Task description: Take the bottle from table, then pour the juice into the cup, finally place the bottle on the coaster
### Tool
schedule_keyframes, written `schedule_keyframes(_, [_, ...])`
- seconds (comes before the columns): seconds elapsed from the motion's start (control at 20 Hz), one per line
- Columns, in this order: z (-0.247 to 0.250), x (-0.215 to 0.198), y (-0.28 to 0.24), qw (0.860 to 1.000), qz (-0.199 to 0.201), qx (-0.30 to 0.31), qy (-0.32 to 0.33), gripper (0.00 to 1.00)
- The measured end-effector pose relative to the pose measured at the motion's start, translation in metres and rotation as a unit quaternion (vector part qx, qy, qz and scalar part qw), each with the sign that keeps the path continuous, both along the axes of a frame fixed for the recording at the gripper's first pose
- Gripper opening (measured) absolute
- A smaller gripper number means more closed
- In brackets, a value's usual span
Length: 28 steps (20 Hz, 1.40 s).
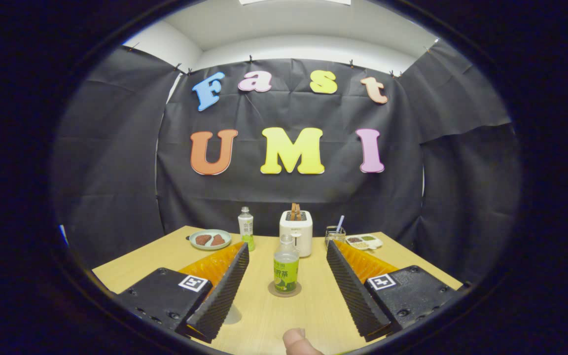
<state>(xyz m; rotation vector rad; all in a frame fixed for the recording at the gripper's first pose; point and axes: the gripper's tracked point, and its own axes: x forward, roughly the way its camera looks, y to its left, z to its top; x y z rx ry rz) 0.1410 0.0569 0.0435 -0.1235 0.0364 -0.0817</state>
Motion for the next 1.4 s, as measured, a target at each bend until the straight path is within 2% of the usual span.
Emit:
schedule_keyframes(0.3, [0.014,-0.095,0.003,1.000,-0.010,0.015,-0.019,1.00])
schedule_keyframes(0.5, [-0.011,-0.129,-0.010,1.000,-0.028,0.013,0.003,1.00])
schedule_keyframes(0.85, [-0.028,-0.155,-0.022,1.000,-0.002,0.016,0.001,1.00])
schedule_keyframes(1.1, [-0.034,-0.156,-0.049,0.999,-0.025,0.028,-0.009,1.00])
schedule_keyframes(1.4, [-0.054,-0.147,-0.053,0.999,-0.031,0.002,0.021,1.00])
